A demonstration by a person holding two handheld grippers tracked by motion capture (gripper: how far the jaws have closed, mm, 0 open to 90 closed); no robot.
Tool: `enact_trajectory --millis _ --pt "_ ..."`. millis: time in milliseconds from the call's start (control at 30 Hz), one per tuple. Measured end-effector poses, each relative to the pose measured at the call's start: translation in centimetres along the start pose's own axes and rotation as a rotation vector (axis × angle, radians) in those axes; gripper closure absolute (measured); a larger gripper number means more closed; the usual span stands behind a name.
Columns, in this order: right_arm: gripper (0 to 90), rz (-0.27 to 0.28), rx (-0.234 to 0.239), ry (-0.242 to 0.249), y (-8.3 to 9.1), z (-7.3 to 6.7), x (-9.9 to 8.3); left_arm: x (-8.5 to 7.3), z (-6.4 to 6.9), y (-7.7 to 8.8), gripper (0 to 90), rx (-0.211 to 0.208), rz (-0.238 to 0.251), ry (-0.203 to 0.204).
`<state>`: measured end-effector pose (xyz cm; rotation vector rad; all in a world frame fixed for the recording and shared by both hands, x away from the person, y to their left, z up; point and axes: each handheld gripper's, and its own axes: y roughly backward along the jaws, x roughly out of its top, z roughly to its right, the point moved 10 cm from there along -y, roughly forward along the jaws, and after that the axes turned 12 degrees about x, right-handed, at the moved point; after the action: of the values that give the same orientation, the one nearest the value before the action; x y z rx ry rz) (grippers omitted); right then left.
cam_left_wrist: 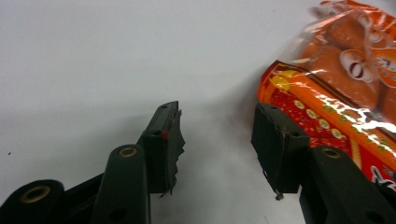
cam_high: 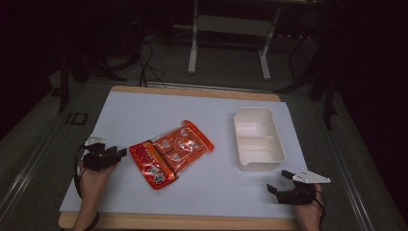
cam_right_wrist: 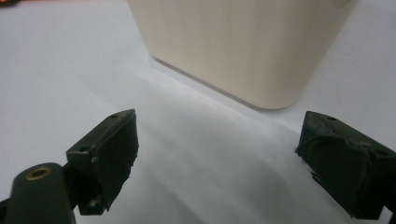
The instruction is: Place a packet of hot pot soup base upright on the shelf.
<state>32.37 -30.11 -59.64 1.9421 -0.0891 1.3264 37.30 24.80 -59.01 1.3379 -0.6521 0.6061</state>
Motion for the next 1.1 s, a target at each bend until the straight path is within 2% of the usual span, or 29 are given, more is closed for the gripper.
enact_trajectory --millis 233,433,567,833,1000,1100 --pt "11.2 0.042 0.024 0.001 0.4 -0.1 0.2 -0.5 0.6 0.8 52.1 -0.014 -0.005 -0.016" --pt "11.2 0.031 0.041 -0.001 0.3 -0.3 0.1 -1.4 1.0 1.2 52.0 -0.024 -0.030 -0.032" --pt "11.2 0.034 0.043 0.011 0.3 -0.4 0.2 -1.8 1.8 1.5 52.0 -0.046 -0.037 -0.038" --pt "11.2 0.019 0.040 0.030 0.1 -0.5 0.1 -2.8 3.5 1.6 51.5 -0.086 -0.067 -0.075" --pt "11.2 0.016 0.040 0.037 0.1 -0.6 0.1 -3.2 4.7 1.5 51.3 -0.122 -0.084 -0.090" --pt "11.2 0.016 0.042 0.039 0.1 -0.6 0.1 -3.2 5.3 1.4 51.2 -0.158 -0.086 -0.083"
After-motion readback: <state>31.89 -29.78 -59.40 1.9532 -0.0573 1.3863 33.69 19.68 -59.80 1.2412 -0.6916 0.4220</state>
